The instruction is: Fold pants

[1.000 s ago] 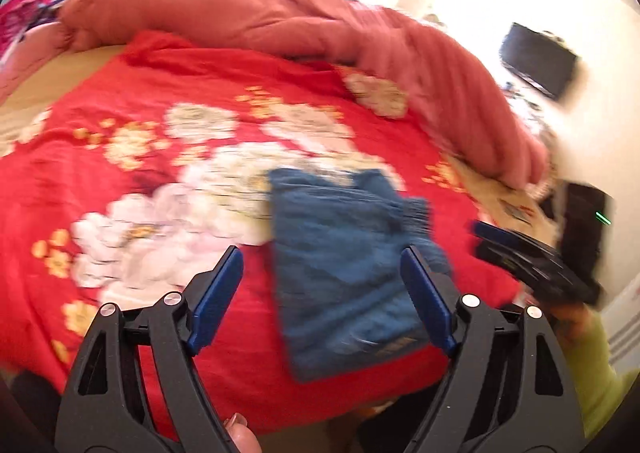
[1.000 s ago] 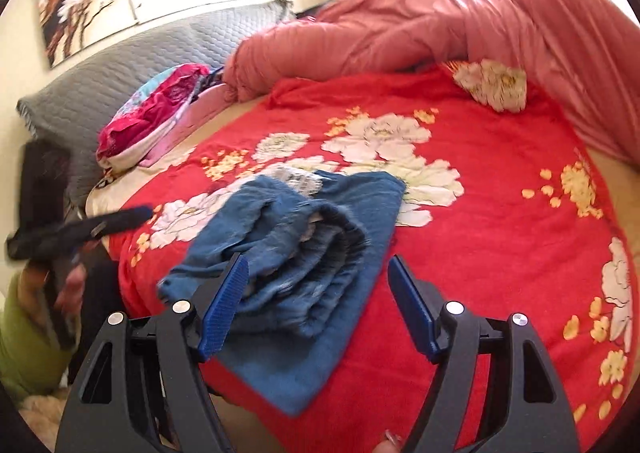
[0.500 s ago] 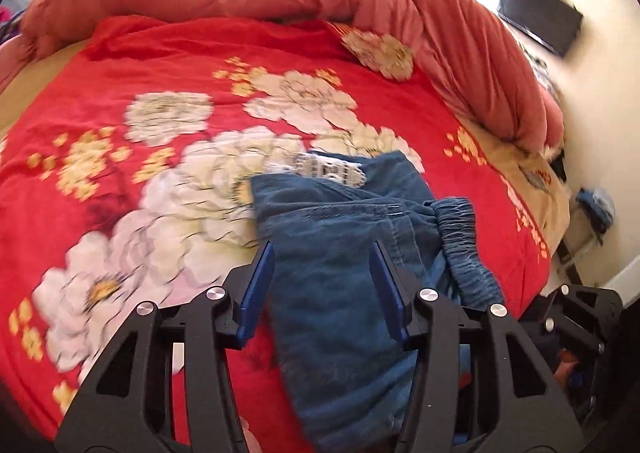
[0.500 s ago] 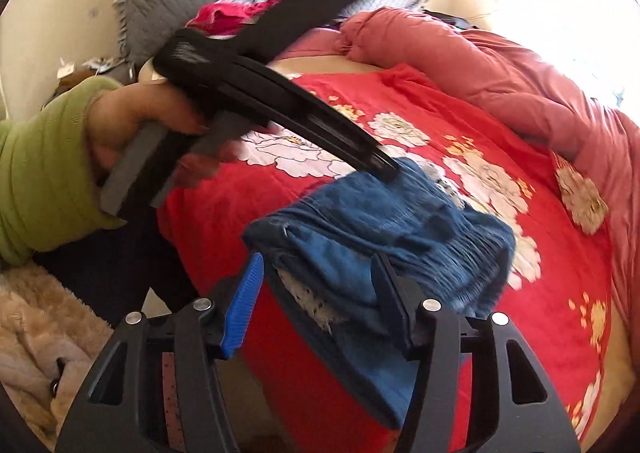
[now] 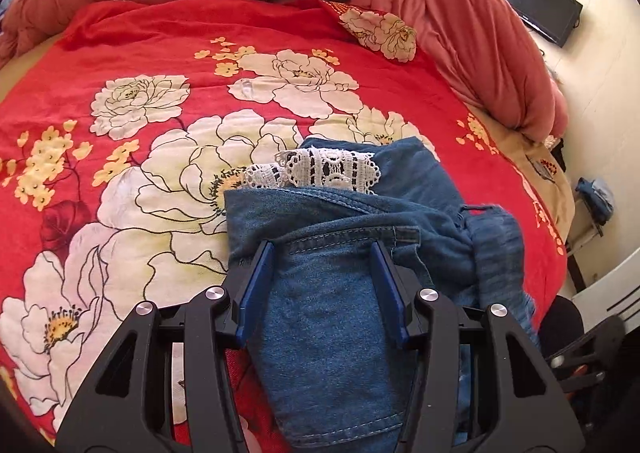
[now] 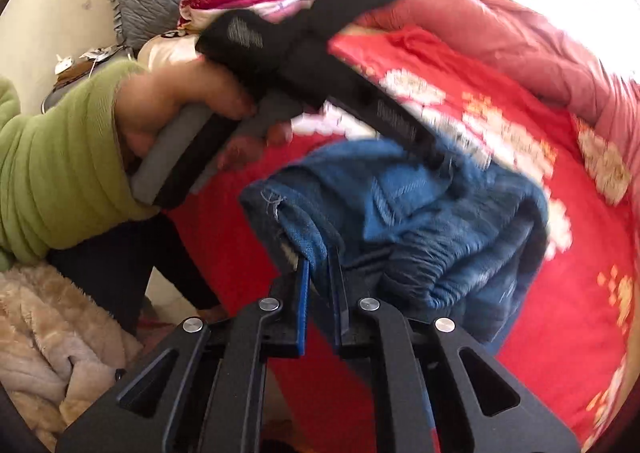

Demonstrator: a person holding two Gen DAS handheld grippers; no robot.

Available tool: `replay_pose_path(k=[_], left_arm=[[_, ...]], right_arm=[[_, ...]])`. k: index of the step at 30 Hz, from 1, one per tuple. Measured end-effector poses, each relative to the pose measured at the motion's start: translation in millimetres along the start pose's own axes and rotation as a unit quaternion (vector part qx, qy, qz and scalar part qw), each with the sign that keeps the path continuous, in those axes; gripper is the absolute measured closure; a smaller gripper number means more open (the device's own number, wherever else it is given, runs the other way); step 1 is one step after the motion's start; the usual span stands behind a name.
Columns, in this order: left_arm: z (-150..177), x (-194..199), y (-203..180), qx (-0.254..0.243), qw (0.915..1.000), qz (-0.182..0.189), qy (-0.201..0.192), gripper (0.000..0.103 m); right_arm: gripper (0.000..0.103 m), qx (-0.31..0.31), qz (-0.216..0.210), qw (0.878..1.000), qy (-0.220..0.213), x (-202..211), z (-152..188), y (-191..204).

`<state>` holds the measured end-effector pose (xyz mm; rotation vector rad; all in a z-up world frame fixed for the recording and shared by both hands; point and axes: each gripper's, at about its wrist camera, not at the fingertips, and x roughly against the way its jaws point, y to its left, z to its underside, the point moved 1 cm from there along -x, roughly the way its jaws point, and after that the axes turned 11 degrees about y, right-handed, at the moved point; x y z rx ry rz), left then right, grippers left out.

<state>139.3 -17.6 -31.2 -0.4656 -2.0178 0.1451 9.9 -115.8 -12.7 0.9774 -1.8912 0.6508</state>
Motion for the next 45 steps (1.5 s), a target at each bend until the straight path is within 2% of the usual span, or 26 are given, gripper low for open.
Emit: replay_pose_path(k=[7, 17, 27, 37, 41, 45], left_arm=[[2, 2, -2, -0.008, 0.9999, 0.001, -0.006, 0.061], [5, 6, 0, -0.010, 0.9999, 0.006, -0.011, 0.061], [9, 13, 0, -0.009, 0.9998, 0.011, -0.017, 0.061], [11, 24, 0, -0.010, 0.9994, 0.019, -0.028, 0.060], [15, 34, -2, -0.014, 0.9990, 0.016, -0.038, 0.058], [17, 42, -6, -0.023, 0.9985, -0.003, -0.050, 0.055]], right_arm=[[0.095, -0.072, -0.034, 0.997, -0.019, -3, 12, -12], [0.091, -0.088, -0.024, 0.996, -0.018, -1, 8, -10], [0.076, -0.098, -0.034, 0.994, -0.023, 5, 5, -7], [0.071, -0.113, -0.033, 0.992, -0.040, 21, 5, -8], [0.065, -0.117, -0.027, 0.992, -0.044, 26, 6, -7], [0.065, -0.125, -0.021, 0.991, -0.046, 32, 8, -9]])
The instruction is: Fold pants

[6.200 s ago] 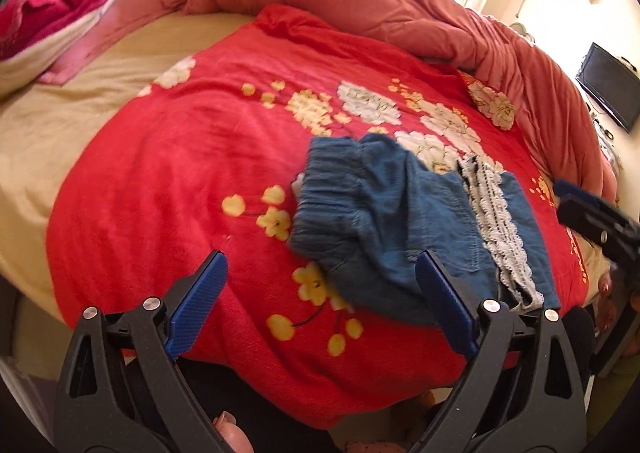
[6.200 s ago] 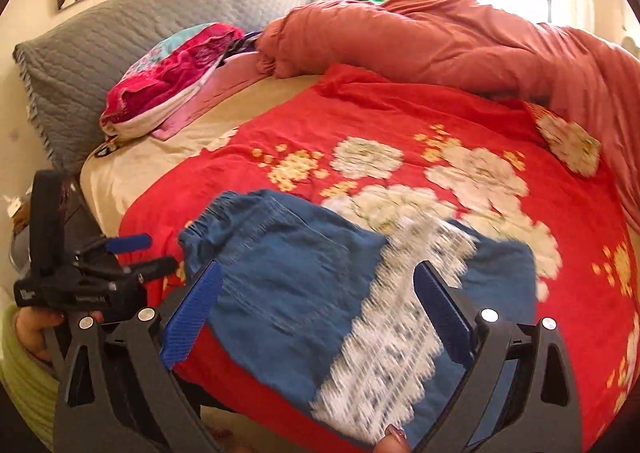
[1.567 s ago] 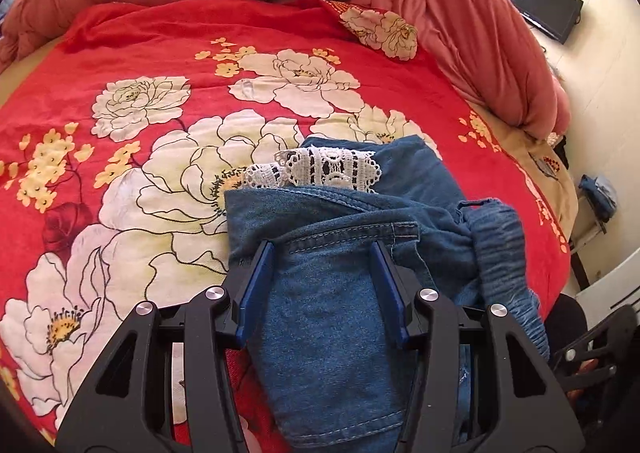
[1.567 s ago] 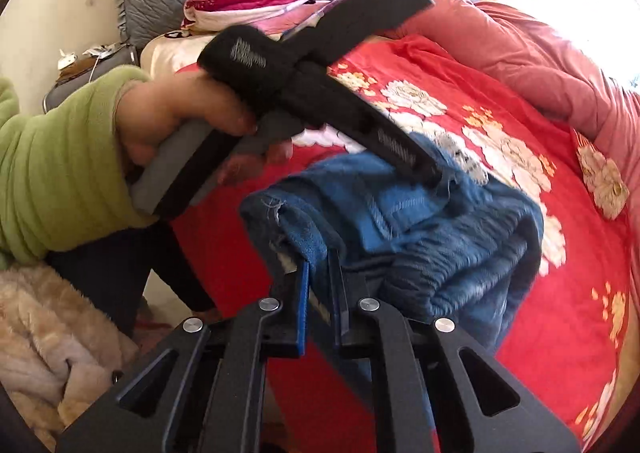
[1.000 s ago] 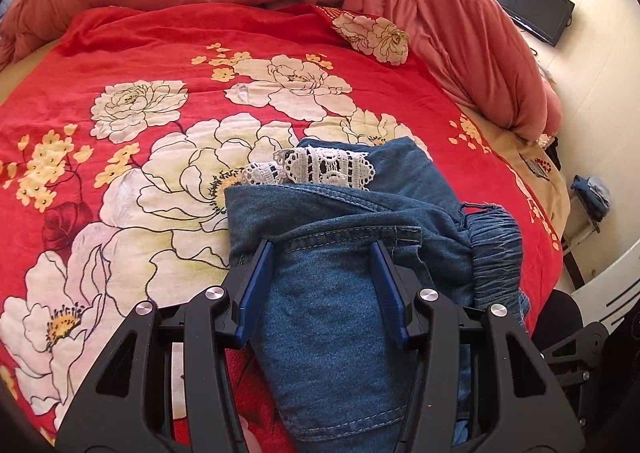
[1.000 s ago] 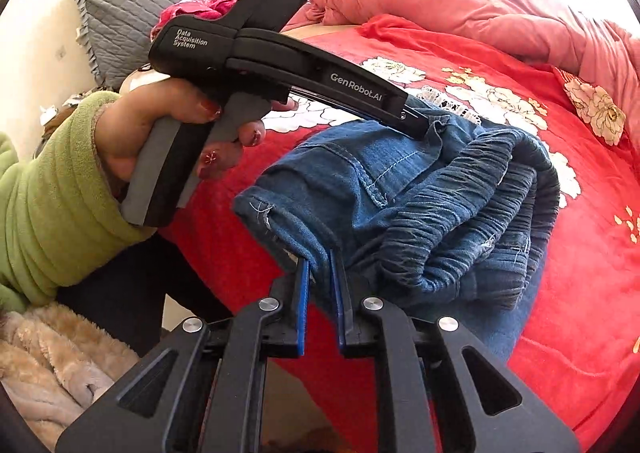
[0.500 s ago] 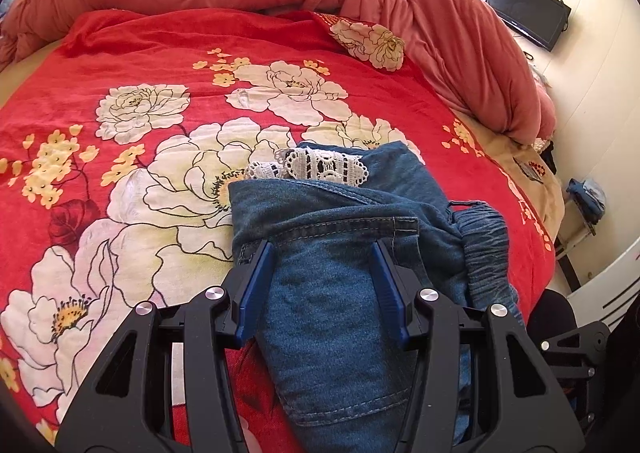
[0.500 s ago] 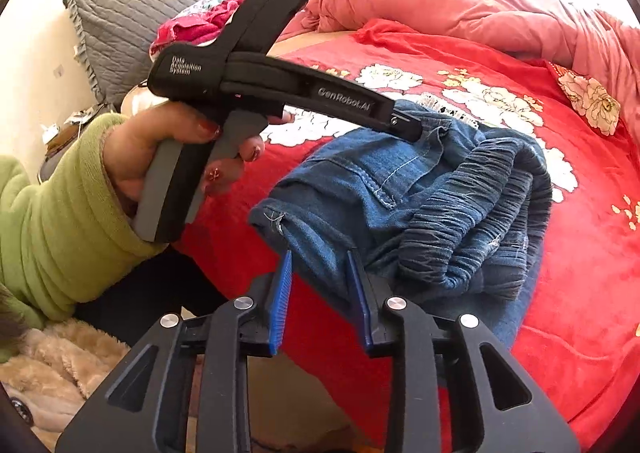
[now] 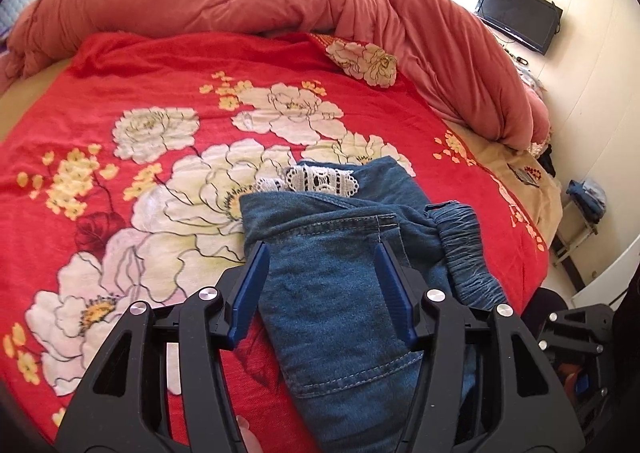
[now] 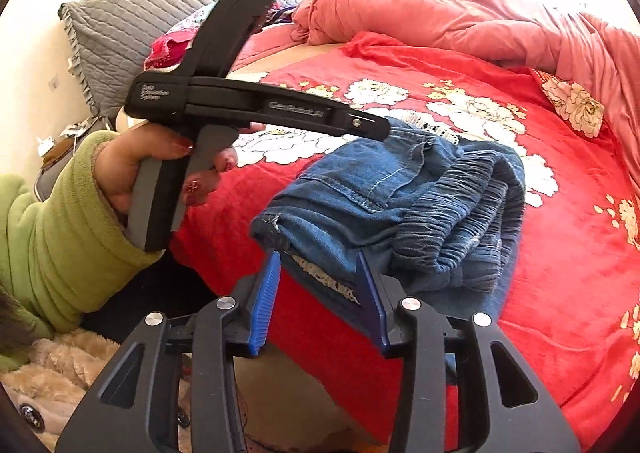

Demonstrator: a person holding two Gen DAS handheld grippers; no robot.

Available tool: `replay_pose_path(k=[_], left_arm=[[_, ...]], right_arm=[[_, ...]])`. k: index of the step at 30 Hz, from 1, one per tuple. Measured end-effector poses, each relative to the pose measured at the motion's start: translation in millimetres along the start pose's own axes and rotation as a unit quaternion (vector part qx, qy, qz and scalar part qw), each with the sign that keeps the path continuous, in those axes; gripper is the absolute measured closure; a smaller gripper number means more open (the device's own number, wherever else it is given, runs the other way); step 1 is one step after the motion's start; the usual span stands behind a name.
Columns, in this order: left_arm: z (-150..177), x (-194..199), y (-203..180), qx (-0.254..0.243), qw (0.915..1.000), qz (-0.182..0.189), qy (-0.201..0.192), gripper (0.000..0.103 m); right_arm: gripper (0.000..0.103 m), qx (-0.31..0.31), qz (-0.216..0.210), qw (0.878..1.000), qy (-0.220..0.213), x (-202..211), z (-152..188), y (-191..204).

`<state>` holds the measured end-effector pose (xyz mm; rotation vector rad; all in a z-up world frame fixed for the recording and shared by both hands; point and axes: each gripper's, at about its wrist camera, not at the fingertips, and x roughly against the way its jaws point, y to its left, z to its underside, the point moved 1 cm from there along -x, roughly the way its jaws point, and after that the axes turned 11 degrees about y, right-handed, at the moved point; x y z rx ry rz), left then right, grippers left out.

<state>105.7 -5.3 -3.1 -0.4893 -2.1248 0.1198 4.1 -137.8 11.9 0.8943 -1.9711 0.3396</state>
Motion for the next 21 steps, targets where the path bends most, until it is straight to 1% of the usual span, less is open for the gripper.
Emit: replay_pose_path(k=[1, 2, 3, 7, 9, 11, 13, 15, 17, 18, 21], left_arm=[[0, 2, 0, 0.000, 1.0000, -0.004, -0.002, 0.054], [0, 5, -1, 0.000, 1.0000, -0.007, -0.007, 0.052], [0, 8, -1, 0.001, 0.9999, -0.006, -0.010, 0.050], [-1, 18, -2, 0.007, 0.9997, -0.009, -0.020, 0.047], [-1, 22, -5, 0.004, 0.9996, -0.017, -0.024, 0.047], [-2, 27, -8, 0.004, 0.9993, -0.023, -0.029, 0.045], [-2, 33, -11, 0.006, 0.9991, -0.023, -0.035, 0.042], [-1, 38, -12, 0.007, 0.9989, -0.026, -0.038, 0.041], [1, 41, -14, 0.010, 0.9986, -0.033, -0.040, 0.037], [1, 42, -15, 0.010, 0.9985, -0.036, -0.040, 0.033], [3, 47, -20, 0.007, 0.9981, -0.045, -0.042, 0.031]], right_arm=[[0.064, -0.003, 0.001, 1.000, -0.002, 2, 0, 0], [0.062, -0.005, 0.002, 1.000, -0.004, 4, 0, 0], [0.057, -0.007, 0.003, 1.000, -0.008, 7, -1, -1], [0.053, -0.015, 0.010, 1.000, -0.026, 19, -2, -3], [0.044, -0.022, 0.011, 0.999, -0.035, 26, -2, -6], [0.040, -0.034, 0.012, 0.998, -0.046, 33, -2, -10], [0.039, -0.042, 0.017, 0.998, -0.053, 39, -1, -14], [0.033, -0.051, 0.023, 0.996, -0.062, 46, 1, -19], [0.033, -0.056, 0.028, 0.996, -0.068, 50, 2, -22], [0.030, -0.060, 0.029, 0.995, -0.071, 52, 3, -25], [0.025, -0.076, 0.036, 0.993, -0.082, 59, 4, -35]])
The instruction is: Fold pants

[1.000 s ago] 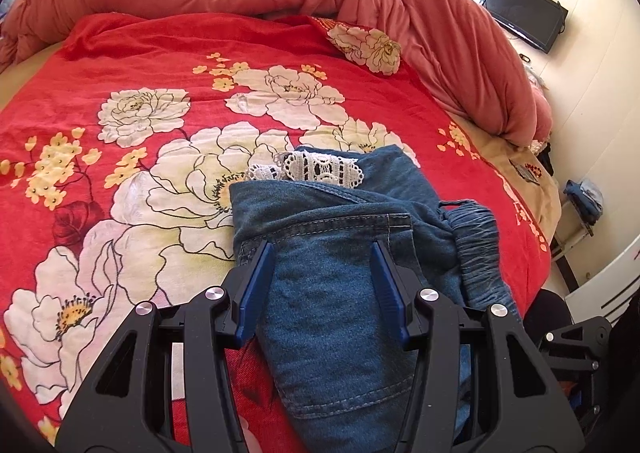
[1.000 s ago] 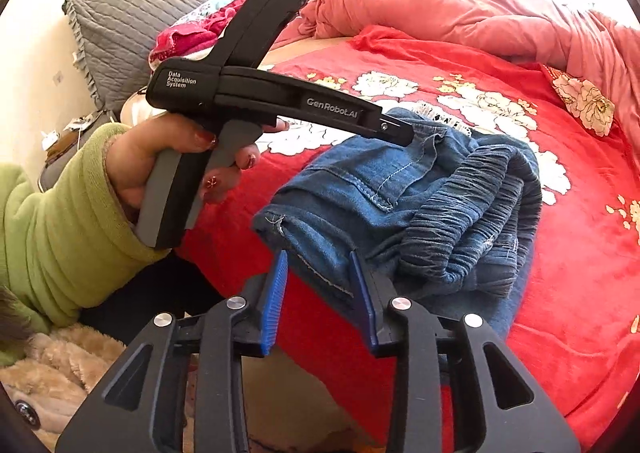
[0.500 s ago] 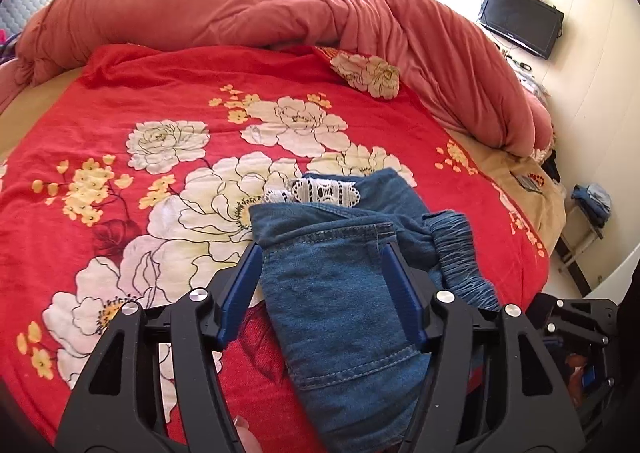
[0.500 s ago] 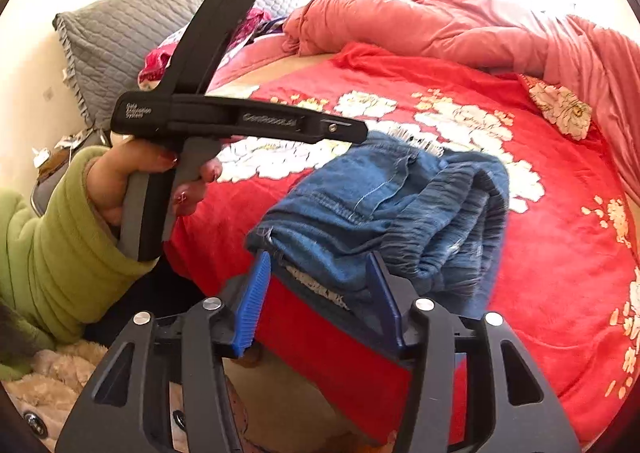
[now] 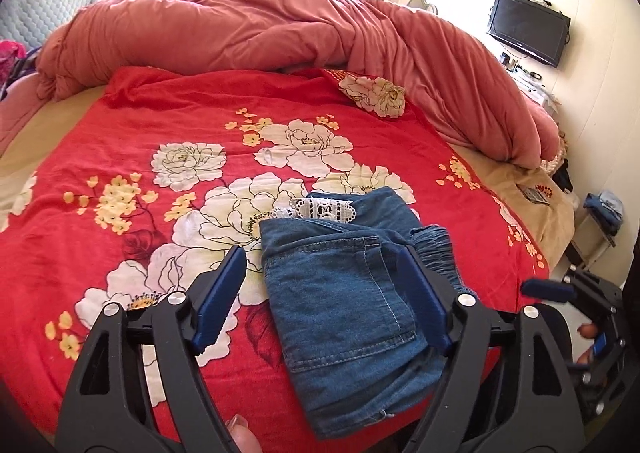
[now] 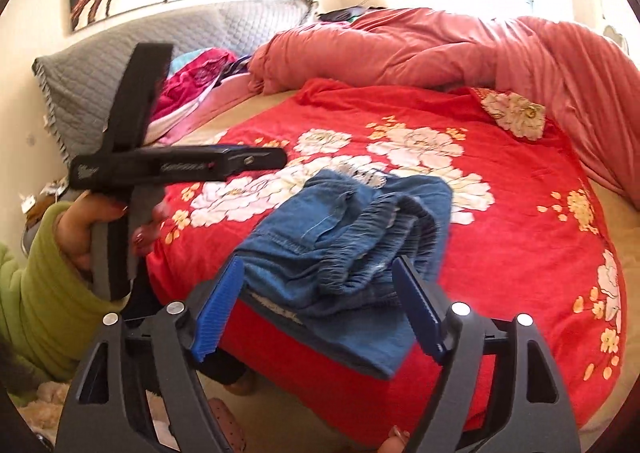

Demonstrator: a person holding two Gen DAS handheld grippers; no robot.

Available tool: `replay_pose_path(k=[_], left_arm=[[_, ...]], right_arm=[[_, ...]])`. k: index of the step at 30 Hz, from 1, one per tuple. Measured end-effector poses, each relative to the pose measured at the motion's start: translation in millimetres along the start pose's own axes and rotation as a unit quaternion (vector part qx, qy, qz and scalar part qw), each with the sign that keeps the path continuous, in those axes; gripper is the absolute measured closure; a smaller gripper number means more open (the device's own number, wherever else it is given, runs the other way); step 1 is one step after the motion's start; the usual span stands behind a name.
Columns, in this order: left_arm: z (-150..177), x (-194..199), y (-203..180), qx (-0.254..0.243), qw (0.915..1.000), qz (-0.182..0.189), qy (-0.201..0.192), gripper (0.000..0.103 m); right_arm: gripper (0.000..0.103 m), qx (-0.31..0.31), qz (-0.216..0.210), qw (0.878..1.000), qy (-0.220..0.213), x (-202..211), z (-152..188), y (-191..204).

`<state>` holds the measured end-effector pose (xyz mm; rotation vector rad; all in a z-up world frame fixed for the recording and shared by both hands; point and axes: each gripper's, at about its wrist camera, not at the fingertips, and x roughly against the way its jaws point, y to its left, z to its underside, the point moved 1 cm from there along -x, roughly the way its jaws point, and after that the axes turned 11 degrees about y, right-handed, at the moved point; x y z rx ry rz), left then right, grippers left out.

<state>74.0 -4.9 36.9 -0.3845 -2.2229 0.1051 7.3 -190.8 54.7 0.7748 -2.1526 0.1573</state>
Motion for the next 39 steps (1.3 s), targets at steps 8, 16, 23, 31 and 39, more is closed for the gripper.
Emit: replay_pose_path(k=[8, 16, 23, 31, 39], left_arm=[[4, 8, -7, -0.005, 0.9998, -0.017, -0.004, 0.022], [8, 5, -6, -0.004, 0.9993, -0.037, 0.006, 0.018], [14, -6, -1, 0.003, 0.9987, -0.046, 0.022, 0.017], [21, -35, 15, 0.036, 0.9976, -0.024, 0.055, 0.016], [30, -60, 21, 0.049, 0.9952, -0.008, 0.084, 0.016]], right_arm=[[0.016, -0.045, 0.022, 0.998, -0.030, 17, -3, -24], [0.016, -0.072, 0.061, 0.995, -0.032, 16, -3, -42], [0.016, -0.103, 0.070, 0.992, -0.016, 1, 1, -59], [0.016, -0.129, 0.075, 0.989, 0.016, -27, -3, -76], [0.016, -0.151, 0.049, 0.986, 0.056, -61, -8, -93]])
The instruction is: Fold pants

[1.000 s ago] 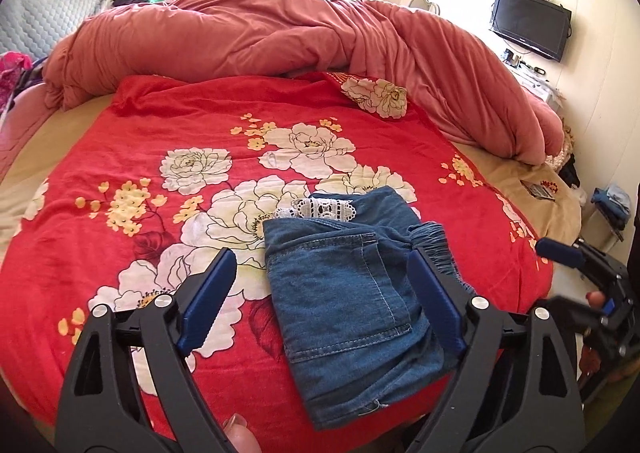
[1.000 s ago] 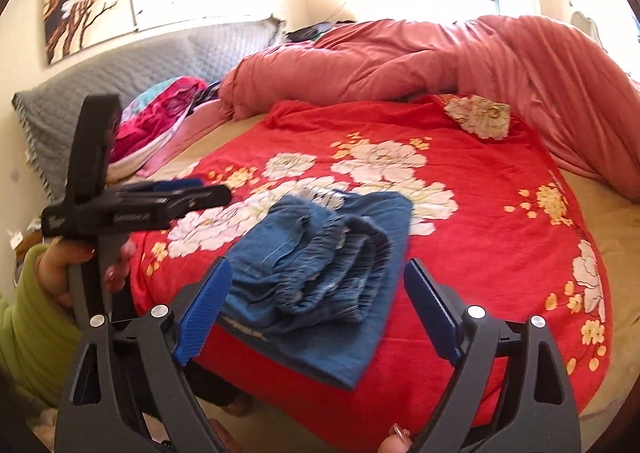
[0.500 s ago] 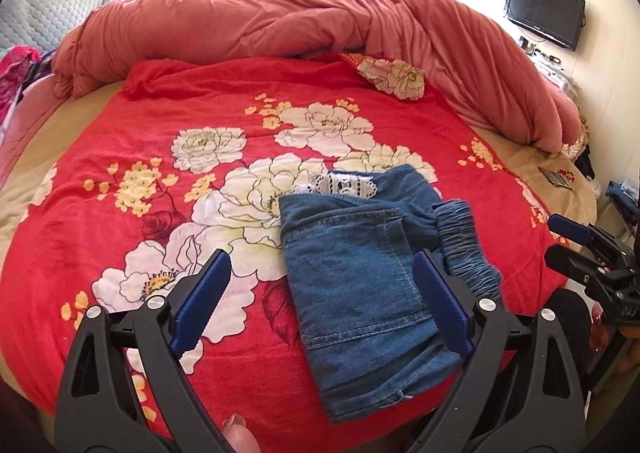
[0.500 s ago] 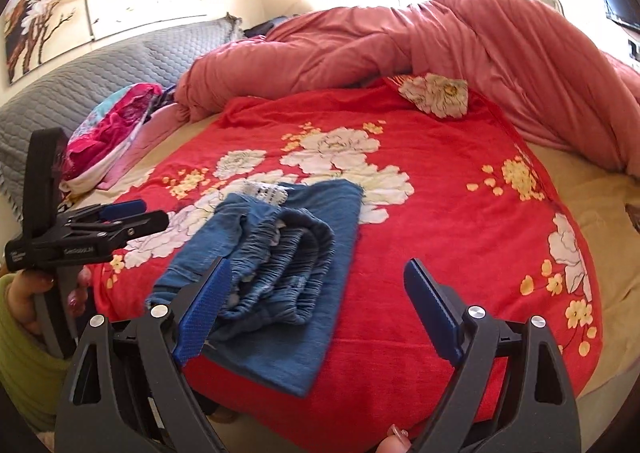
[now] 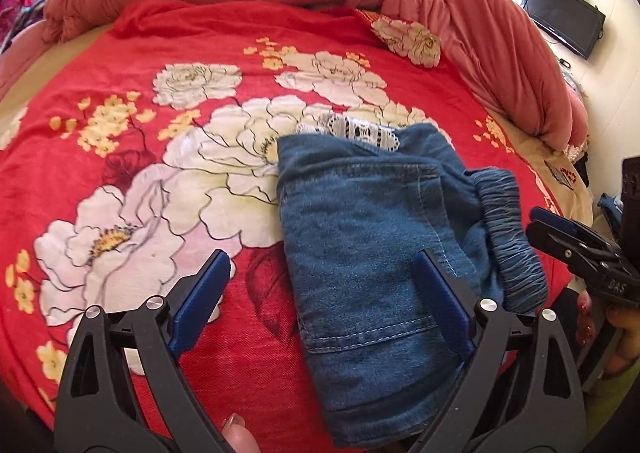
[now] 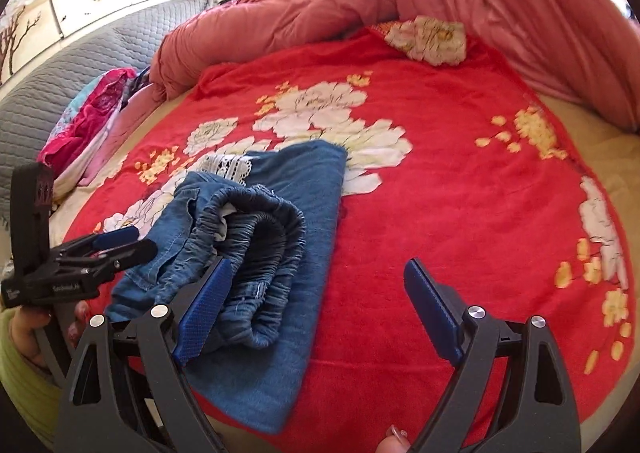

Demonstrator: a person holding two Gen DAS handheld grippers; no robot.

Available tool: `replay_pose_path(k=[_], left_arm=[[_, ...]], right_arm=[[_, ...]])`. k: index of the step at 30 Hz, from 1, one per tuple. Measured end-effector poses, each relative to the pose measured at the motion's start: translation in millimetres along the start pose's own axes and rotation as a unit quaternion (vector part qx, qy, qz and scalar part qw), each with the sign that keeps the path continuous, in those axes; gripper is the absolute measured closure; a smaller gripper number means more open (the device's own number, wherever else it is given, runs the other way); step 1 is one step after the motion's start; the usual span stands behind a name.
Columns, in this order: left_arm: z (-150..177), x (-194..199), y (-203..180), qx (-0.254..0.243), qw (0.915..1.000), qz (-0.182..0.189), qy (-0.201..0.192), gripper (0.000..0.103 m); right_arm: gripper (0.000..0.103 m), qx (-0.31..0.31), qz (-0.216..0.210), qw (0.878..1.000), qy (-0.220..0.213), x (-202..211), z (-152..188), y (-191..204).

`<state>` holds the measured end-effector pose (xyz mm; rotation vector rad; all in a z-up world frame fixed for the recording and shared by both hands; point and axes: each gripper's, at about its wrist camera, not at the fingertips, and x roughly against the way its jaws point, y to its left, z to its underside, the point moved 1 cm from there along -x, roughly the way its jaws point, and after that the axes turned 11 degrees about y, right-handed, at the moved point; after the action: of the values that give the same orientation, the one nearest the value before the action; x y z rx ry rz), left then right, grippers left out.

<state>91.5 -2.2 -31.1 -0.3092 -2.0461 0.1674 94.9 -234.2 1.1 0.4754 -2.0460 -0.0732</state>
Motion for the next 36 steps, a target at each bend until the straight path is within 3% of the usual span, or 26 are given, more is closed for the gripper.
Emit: replay_pose_path(k=[4, 9, 12, 17, 20, 22, 23, 24, 28, 30, 36], left_arm=[[0, -9, 1, 0.004, 1.0000, 0.002, 0.007, 0.016], [0, -13, 1, 0.005, 1.0000, 0.003, 0.006, 0.016], [-2, -15, 0, 0.005, 1.0000, 0.004, 0.006, 0.016], [-3, -18, -2, 0.007, 0.9999, 0.008, 0.005, 0.018], [-4, -18, -5, 0.007, 0.9998, 0.018, 0.006, 0.027], [-4, -18, -8, 0.004, 0.9997, 0.025, 0.005, 0.039], [-5, -18, -10, 0.003, 0.9996, 0.028, 0.006, 0.042], [-5, -19, -11, 0.002, 0.9996, 0.028, 0.006, 0.044], [-5, -16, -15, 0.003, 0.9992, 0.039, 0.006, 0.059], [-5, -11, -18, -0.002, 0.9993, 0.037, -0.001, 0.064], [-9, 4, -23, -0.008, 0.9989, 0.042, -0.020, 0.064]], right_arm=[[0.019, -0.001, -0.030, 0.999, 0.023, -18, -6, -3], [0.037, 0.003, -0.077, 0.996, 0.047, -37, -10, -3], [0.037, -0.009, -0.110, 0.992, 0.056, -45, -13, -7], [0.037, -0.008, -0.130, 0.990, 0.053, -53, -17, -8], [0.037, -0.010, -0.136, 0.990, 0.041, -54, -16, -7], [0.037, -0.010, -0.134, 0.990, 0.038, -54, -16, -5], [0.041, -0.009, -0.134, 0.990, 0.037, -53, -16, -4], [0.052, -0.007, -0.140, 0.990, 0.034, -52, -15, -2], [0.064, 0.004, -0.129, 0.992, 0.010, -43, -9, 8], [0.068, 0.013, -0.120, 0.993, -0.005, -35, -6, 14], [0.073, 0.053, -0.109, 0.992, -0.042, -14, -10, 36]])
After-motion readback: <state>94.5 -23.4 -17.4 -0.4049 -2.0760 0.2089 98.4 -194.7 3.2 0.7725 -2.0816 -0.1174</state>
